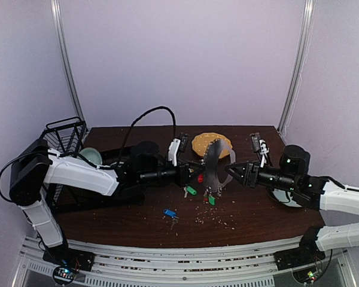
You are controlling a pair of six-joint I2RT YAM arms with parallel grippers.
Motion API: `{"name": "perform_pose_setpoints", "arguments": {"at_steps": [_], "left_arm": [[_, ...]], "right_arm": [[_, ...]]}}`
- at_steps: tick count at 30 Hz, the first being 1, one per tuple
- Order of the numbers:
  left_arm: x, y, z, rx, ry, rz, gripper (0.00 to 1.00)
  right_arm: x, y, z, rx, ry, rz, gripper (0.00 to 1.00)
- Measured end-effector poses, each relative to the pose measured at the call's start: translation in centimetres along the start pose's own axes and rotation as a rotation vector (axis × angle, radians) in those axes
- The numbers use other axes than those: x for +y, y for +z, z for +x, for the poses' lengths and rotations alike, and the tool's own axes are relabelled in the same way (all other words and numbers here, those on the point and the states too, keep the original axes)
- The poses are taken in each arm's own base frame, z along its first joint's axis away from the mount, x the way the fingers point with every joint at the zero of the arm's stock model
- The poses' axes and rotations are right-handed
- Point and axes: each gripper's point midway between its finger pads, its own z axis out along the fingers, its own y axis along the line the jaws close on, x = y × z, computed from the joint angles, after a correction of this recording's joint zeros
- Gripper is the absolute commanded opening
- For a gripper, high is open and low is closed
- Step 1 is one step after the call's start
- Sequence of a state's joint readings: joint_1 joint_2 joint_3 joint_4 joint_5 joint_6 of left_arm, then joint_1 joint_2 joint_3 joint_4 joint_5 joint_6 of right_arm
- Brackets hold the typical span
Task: Put the keys on the keyring
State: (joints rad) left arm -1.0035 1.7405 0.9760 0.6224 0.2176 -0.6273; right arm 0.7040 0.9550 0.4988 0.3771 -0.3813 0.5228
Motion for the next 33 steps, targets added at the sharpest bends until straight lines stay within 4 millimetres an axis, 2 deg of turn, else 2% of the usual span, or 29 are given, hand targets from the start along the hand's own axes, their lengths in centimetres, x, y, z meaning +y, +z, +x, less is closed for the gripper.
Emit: {"name": "perform_pose_setpoints", "arguments": {"at_steps": [6,13,18,21,27,31,33], "left_arm": [[-1.3,-1.5,-2.5,-0.065,0.054,-0.003,0.00],[-3.1,-3.2,-4.2,-0.114,0.127,0.013,0.00],[-3.8,-3.9,-4.4,-0.125,0.160,0.026,0.00],[-4.1,-4.2,-4.2,-0.124,0.182,0.041,0.00],[-5.1,-4.4,-4.1,-0.127,0.233,0.088,0.00],[-5.6,-4.6,-3.8,-0.134,0.252,0.111,0.00],[-5.6,-4.6,-3.6,-0.130,0.257,0.116,0.00]], "right_arm": [[1.2,0.0,-0.1,0.007,-0.008,-0.057,0.50],[4.5,1.0,-1.2,-0.003,-0.038,-0.144,0.50],[4.9,2.4,-0.3,0.037,-0.055,-0.154,0.50],[5.0,3.1,-0.4,0.047,-0.069,-0.152,0.50],[6.0,4.2,-3.2,0.001,-0.134,-0.149,0.50],[6.1,4.6,-3.3,0.002,-0.150,-0.150,0.42],[6.3,5.0,-3.0,0.017,-0.154,-0.159,0.34]]}}
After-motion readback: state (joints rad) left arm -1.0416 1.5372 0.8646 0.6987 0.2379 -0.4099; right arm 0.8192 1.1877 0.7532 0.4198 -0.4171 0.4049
